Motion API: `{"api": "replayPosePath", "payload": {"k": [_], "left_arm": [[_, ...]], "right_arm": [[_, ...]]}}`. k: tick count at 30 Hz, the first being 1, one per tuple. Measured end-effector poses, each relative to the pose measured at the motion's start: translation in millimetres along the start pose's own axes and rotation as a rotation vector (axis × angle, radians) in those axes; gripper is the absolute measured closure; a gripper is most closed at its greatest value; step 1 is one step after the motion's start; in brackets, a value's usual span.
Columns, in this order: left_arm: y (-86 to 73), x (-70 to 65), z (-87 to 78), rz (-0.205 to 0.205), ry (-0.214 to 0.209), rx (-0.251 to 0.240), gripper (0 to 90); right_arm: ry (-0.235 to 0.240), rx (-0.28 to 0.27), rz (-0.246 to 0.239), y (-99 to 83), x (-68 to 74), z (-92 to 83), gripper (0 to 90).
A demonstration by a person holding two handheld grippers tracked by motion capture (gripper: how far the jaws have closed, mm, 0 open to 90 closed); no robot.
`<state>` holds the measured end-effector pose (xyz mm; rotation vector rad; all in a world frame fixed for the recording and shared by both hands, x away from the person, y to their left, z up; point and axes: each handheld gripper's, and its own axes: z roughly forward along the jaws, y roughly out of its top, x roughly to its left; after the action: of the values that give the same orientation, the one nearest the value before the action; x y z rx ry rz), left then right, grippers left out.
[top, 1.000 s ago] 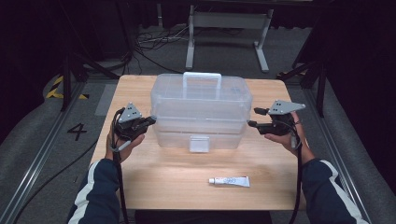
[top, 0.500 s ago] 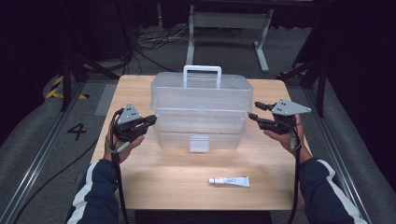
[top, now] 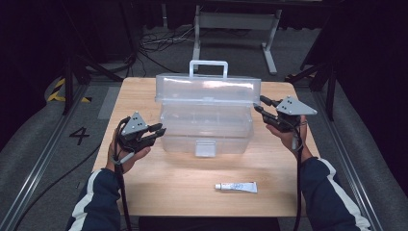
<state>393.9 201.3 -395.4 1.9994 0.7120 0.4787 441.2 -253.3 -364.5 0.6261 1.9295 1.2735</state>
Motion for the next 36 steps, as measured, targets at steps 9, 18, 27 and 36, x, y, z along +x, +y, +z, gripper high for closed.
{"api": "replayPosePath", "payload": {"k": [9,18,27,36], "left_arm": [[5.2,-14.0,6.9,0.051,-0.061,0.003,69.2],[13.3,-27.6,25.5,0.101,-0.103,0.035,58.7],[20.5,-42.2,49.9,0.174,-0.164,0.114,55.6],[21.3,-41.8,65.7,0.188,-0.171,0.18,52.6]], "right_arm": [[-0.078,-0.03,0.036,9.2,-2.5,6.5,70.4],[-0.136,-0.023,0.054,17.0,-6.8,13.8,75.5],[-0.183,-0.028,0.036,20.3,-3.9,16.8,77.4],[-0.19,-0.022,0.034,25.0,-4.8,18.9,77.9]]}}
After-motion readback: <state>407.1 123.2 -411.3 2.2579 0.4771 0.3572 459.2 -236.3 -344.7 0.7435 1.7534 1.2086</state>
